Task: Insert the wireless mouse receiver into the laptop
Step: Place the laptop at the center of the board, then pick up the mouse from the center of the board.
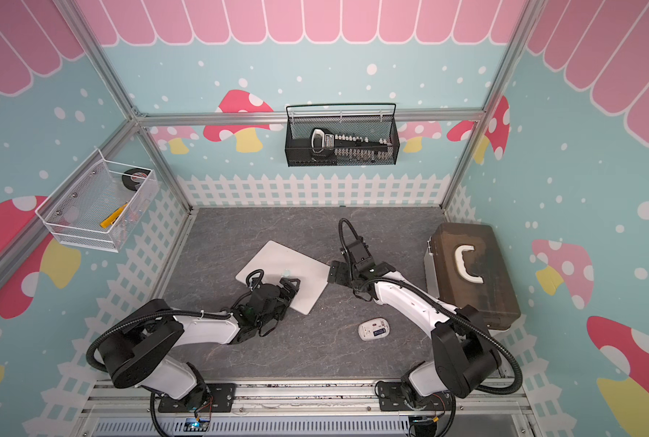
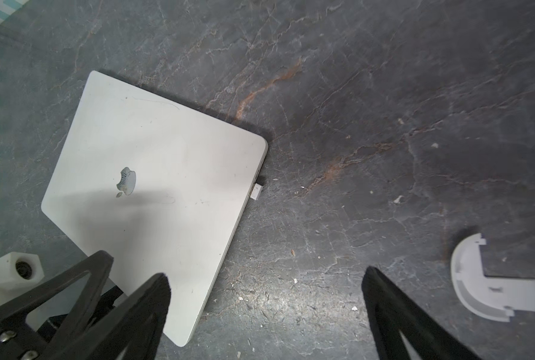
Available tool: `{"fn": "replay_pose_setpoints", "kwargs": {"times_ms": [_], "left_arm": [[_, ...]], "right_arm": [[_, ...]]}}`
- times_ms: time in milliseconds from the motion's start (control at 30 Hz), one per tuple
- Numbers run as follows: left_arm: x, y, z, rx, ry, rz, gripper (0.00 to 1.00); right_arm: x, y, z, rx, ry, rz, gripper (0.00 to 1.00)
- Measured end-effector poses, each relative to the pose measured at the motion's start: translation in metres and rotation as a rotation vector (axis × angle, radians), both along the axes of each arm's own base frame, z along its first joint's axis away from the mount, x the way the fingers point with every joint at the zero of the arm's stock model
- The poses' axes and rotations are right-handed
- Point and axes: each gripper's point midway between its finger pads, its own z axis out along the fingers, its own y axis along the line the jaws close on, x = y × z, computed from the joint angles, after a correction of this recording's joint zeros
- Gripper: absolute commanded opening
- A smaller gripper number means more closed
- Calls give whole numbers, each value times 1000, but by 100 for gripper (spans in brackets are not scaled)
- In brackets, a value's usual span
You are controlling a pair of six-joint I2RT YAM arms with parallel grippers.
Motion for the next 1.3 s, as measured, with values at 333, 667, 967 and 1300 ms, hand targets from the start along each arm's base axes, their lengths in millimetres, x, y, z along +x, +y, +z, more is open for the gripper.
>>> {"fn": "replay_pose_setpoints", "kwargs": {"times_ms": [333,667,967,1300], "left_arm": [[-9,1,13,291,26,-210,99],[2,-16,51,347,-77,-323,99],[-8,-61,99,487,-282,-612,99],[-48,-89,110,682,-480,-945,99]], "right_arm": [[-6,-24,36,-115,-84,56,97],[-17,-64,92,-155,-240,-3,98],[-30,-95,88,-167,-175,-64,98],[-43,-115,84,-105,-103,-140,98]]}}
